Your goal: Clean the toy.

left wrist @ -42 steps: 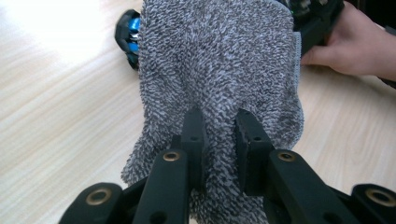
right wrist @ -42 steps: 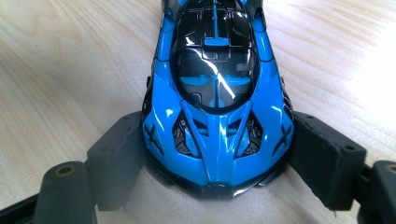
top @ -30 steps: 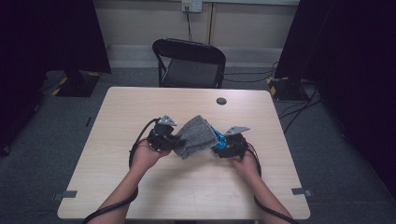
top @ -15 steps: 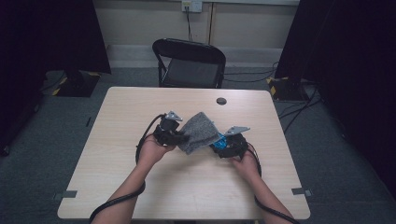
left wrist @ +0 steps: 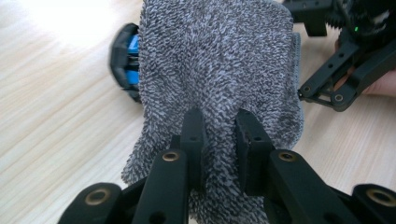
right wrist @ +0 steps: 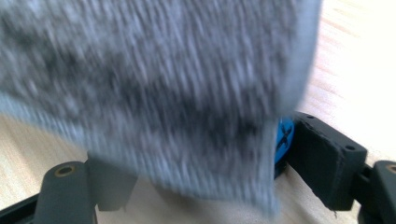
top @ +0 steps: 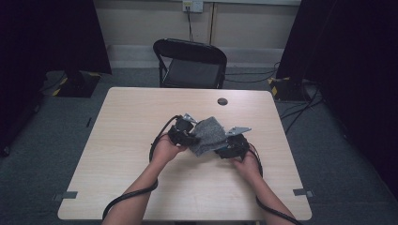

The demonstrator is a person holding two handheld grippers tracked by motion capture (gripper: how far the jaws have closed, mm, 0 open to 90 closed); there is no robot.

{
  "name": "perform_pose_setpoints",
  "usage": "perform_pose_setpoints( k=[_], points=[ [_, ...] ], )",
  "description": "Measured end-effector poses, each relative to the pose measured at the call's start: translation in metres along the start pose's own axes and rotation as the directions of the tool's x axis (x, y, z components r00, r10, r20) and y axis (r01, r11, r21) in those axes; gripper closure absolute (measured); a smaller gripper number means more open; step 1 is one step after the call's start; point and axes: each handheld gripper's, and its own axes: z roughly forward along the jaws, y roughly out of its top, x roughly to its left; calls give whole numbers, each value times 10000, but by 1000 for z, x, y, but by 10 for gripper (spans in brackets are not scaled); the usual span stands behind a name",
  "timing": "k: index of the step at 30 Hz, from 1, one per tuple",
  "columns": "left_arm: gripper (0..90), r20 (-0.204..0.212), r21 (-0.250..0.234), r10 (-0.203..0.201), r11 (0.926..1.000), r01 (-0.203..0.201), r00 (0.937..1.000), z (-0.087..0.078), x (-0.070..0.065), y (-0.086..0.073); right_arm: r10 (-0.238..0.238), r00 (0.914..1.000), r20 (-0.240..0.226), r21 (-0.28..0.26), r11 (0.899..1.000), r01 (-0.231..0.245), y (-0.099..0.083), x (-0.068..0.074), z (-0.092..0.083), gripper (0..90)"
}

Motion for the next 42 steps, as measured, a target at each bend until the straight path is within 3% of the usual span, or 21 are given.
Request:
perform_pose_setpoints(
  k=[7,13,21,29,42],
  points=[
    [757,-88,510,464,9976,-459,9989,17,-7,8,-4,10000,0,0,10000,4,0,0,0,220],
    [757,-599,962,589,9939,-530,9965,26,-9,9,-2,10000,0,3,10000,2,0,0,0,220],
    [757,-739,972,232,9951,-160,9970,24,-2,11,-1,10000,0,4,10000,1,0,0,0,220],
    [755,-1167,874,-154,9958,258,9930,21,10,14,0,10000,-3,3,10000,0,0,0,0,220],
    [754,-1398,848,-524,9943,647,9888,22,23,18,-10,10000,19,1,10000,10,0,0,0,222]
  ],
)
